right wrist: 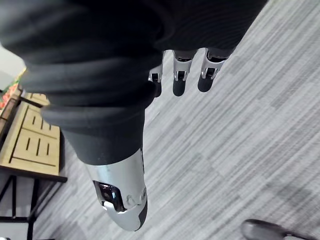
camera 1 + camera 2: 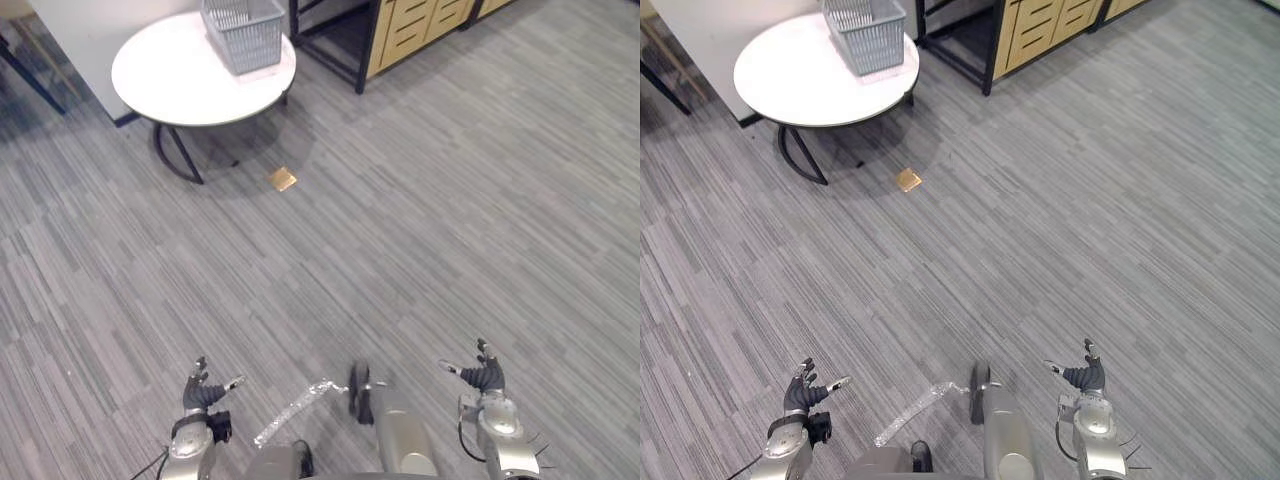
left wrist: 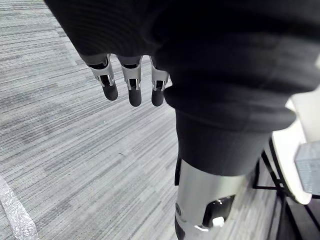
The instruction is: Pick vegetable in the basket
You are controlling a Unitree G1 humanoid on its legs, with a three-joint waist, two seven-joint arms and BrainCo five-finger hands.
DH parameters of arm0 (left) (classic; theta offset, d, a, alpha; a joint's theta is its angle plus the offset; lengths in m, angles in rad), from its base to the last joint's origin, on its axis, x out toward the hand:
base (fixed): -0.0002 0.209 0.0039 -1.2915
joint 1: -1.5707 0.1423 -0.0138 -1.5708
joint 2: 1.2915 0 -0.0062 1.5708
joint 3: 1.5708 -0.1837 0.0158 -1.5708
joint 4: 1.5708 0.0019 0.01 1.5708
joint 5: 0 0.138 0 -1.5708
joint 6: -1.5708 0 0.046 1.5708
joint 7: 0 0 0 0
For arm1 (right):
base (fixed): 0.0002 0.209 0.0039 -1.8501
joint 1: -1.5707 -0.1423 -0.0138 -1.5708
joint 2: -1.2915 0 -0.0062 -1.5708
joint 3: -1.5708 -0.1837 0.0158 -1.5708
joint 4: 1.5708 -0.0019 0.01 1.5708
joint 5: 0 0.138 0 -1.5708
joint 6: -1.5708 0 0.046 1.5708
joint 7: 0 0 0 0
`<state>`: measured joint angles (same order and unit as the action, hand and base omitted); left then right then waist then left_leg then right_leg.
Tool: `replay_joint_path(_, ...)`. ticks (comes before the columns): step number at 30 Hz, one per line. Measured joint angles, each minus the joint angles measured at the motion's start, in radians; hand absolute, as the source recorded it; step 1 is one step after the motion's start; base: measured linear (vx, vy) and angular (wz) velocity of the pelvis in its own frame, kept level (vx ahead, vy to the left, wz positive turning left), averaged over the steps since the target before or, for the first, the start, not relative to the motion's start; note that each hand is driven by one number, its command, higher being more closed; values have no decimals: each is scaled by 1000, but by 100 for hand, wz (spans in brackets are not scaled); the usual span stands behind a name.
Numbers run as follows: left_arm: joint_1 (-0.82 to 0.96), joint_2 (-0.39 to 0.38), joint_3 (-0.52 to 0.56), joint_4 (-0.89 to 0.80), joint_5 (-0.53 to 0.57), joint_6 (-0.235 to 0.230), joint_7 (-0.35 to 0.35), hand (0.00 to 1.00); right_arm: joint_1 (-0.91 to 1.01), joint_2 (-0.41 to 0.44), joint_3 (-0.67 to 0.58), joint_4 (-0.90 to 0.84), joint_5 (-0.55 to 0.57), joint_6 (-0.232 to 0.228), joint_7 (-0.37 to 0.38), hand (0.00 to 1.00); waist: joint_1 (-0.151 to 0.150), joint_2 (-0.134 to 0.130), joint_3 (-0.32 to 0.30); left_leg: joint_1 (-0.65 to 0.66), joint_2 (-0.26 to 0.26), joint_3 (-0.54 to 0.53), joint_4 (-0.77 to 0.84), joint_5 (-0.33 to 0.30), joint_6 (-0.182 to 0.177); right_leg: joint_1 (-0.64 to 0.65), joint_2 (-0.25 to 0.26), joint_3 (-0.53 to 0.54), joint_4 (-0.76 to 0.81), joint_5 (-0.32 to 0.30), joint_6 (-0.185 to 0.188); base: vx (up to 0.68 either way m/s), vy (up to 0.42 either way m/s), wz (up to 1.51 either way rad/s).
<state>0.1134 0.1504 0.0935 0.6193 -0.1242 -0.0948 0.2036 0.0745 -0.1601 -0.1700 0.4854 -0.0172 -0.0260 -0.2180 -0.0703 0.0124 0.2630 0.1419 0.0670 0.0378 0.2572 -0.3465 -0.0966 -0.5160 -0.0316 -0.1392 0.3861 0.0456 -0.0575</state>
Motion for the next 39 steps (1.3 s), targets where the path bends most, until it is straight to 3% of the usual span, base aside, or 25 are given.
replay_joint_path(1,-2,-14,0,1,0,2,-3,0,6,18,3,-4,0,0,4,0,-4,6,3,-44,20,-8,170,46,-53,24,-4,-28,81,-90,-18,845,-336,52)
replay_joint_path(2,3,-39,0,0,1,2,-9,0,29,41,14,-30,3,1,6,0,5,13,4,-134,63,3,469,200,-38,126,14,-47,80,-161,-36,844,-336,44)
replay_joint_path(4,16,-48,0,-2,2,1,-11,0,31,56,35,-56,8,-2,6,0,23,16,3,-208,121,37,676,208,-24,217,46,-42,49,-180,-53,603,-232,0)
replay_joint_path(6,19,-58,0,-4,2,3,-27,0,30,78,41,-96,15,-10,3,0,36,3,6,-327,182,121,853,174,20,361,66,-18,-30,-193,-68,654,-178,-10)
replay_joint_path(9,24,-89,10,-23,2,2,-29,0,30,74,29,-124,28,-8,1,0,68,0,5,-477,207,238,777,146,58,528,62,7,-153,-201,-58,521,-63,-17)
replay_joint_path(11,24,-95,15,-25,2,3,-29,0,33,74,24,-129,29,-7,-1,0,89,-3,6,-531,205,286,586,147,56,589,52,16,-183,-227,-44,484,14,-38)
replay_joint_path(13,31,-98,13,-25,2,4,-28,0,38,73,28,-166,28,-6,-2,0,97,-6,6,-574,175,298,337,173,29,653,26,30,-187,-309,-1,551,110,-41)
replay_joint_path(14,40,-99,5,-25,2,4,-28,0,44,70,31,-172,26,-6,-4,0,96,-2,3,-595,167,293,210,199,0,685,17,38,-190,-350,23,533,180,-30)
replay_joint_path(16,43,-100,-8,-25,2,4,-27,0,53,61,32,-172,23,-3,-19,0,99,10,-8,-620,158,293,61,259,3,731,0,56,-191,-410,66,599,305,-39)
replay_joint_path(17,45,-91,-11,-20,2,5,-26,0,52,58,31,-163,15,3,-22,0,115,-3,-24,-620,134,292,87,386,55,754,-38,74,-190,-439,102,754,422,-38)
replay_joint_path(18,38,-86,-13,-21,2,4,-25,0,51,61,33,-158,8,4,-21,0,116,-23,-36,-635,107,290,128,399,124,754,-70,87,-175,-437,121,641,360,-8)
replay_joint_path(19,22,-84,-14,-22,4,4,-26,0,53,70,28,-158,0,6,-18,0,111,-48,-42,-662,86,284,235,324,172,745,-107,93,-115,-415,166,700,360,18)
replay_joint_path(22,35,-64,-19,-10,22,5,-27,0,57,89,32,-157,-20,6,-16,0,110,-93,-74,-627,45,280,369,174,180,697,-147,130,136,-312,190,705,329,22)
replay_joint_path(23,33,-36,-22,1,24,6,-28,0,42,88,44,-152,-40,6,-16,0,101,-101,-79,-555,20,273,358,112,184,603,-166,143,389,-134,202,849,356,24)
replay_joint_path(24,33,-23,-22,3,26,5,-26,0,31,84,60,-149,-49,6,-16,0,98,-104,-81,-527,11,275,348,103,188,556,-180,146,491,-131,196,765,287,19)
replay_joint_path(25,32,-12,-23,10,30,7,-25,0,-7,74,103,-149,-61,6,-14,0,90,-102,-77,-458,-3,273,310,84,190,450,-187,139,662,-170,155,594,187,-6)
replay_joint_path(27,36,13,-23,20,30,11,-20,0,-51,74,165,-158,-87,-1,-13,0,85,-80,-65,-293,-12,273,201,55,177,313,-152,130,759,-261,103,485,101,-14)
replay_joint_path(29,33,24,-23,21,30,9,-21,0,-67,73,196,-178,-110,-8,-12,0,79,-72,-61,-175,-22,263,117,50,168,206,-133,79,698,-313,114,535,24,19)
replay_joint_path(32,11,34,-26,39,31,8,-20,0,-92,51,219,-227,-127,-7,-11,0,58,-71,-59,-79,-30,227,56,24,134,86,-92,11,393,-305,118,451,-62,39)
replay_joint_path(33,-4,38,-42,70,31,9,-21,0,-116,25,230,-246,-137,-8,-9,0,49,-71,-57,-49,-30,203,46,4,118,72,-65,16,183,-235,124,612,-160,67)
replay_joint_path(34,-14,41,-61,101,31,10,-23,0,-148,-5,230,-252,-149,-8,-3,0,35,-85,-60,-7,-33,170,36,-16,94,89,-46,40,13,-63,98,537,-156,73)
replay_joint_path(35,-16,36,-72,111,31,11,-25,0,-162,-22,230,-254,-153,-8,-1,0,25,-76,-55,10,-30,139,32,-20,87,116,-35,40,-19,15,52,550,-155,48)
replay_joint_path(36,-24,19,-91,118,32,10,-29,0,-199,-53,237,-268,-156,-7,-1,0,36,-43,-45,16,-6,91,12,0,71,130,-13,31,2,-3,16,565,-197,51)
replay_joint_path(37,-36,19,-92,120,39,9,-30,0,-226,-79,226,-316,-165,-7,-1,0,27,-45,-45,27,-15,32,0,48,47,95,-34,39,120,-86,1,533,-194,43)
replay_joint_path(39,-37,21,-91,120,44,8,-29,0,-228,-87,226,-351,-176,-7,-1,0,27,-40,-47,36,-10,-8,29,70,37,111,-43,27,170,-146,-1,372,-175,60)
